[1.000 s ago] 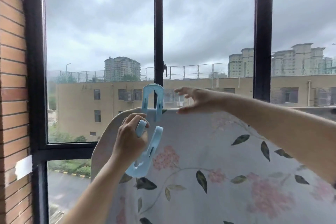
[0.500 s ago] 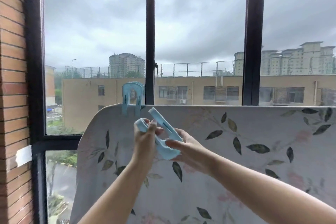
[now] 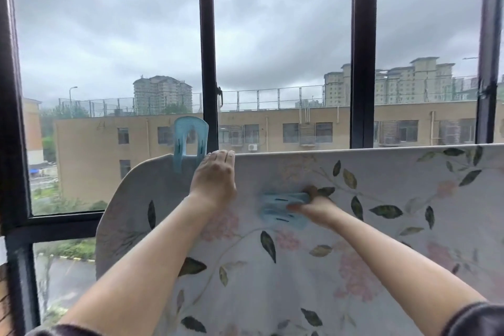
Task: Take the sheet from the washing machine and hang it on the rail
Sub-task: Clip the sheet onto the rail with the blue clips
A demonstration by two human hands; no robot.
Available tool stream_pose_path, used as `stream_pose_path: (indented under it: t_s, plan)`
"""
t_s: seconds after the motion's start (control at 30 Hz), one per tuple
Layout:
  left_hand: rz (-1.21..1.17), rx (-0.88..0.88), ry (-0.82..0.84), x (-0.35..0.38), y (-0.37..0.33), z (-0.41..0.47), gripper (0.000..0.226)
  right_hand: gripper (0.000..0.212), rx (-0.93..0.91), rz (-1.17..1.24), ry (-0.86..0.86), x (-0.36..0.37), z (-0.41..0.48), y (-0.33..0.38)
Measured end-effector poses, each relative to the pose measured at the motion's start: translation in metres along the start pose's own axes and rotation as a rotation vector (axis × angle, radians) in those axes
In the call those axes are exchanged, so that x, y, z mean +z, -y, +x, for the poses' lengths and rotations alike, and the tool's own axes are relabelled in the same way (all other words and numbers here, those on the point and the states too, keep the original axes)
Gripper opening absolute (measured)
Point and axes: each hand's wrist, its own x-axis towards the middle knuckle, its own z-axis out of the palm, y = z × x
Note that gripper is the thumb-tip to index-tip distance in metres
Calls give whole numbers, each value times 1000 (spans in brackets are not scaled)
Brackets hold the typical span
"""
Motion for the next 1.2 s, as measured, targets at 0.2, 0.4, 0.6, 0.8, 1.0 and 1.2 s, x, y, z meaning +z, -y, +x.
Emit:
stream_pose_path:
  t_s: [0.2,0.4,0.6,0.8,1.0,1.2]
  plan:
    - [69,35,-29,0,-3,-2,51,97,328,-129,-156,-12,1,-36]
    - [245,32,-15,1,-6,-2,44,54,-101,-17,47,25,-3,15]
    - [247,-13,-46,9,-9,0,39,59,-78,-112,-191,9,0,9]
    - [272,-52,-40,18,-22,6,42,67,-29,-140,-324,-18,3,-10]
    - [203,-83,-20,29,-41,24,46,70,12,-219,-332,-50,8,-38]
    - [149,-32,6,41,-96,46,48,70,14,-194,-315,-88,14,-73]
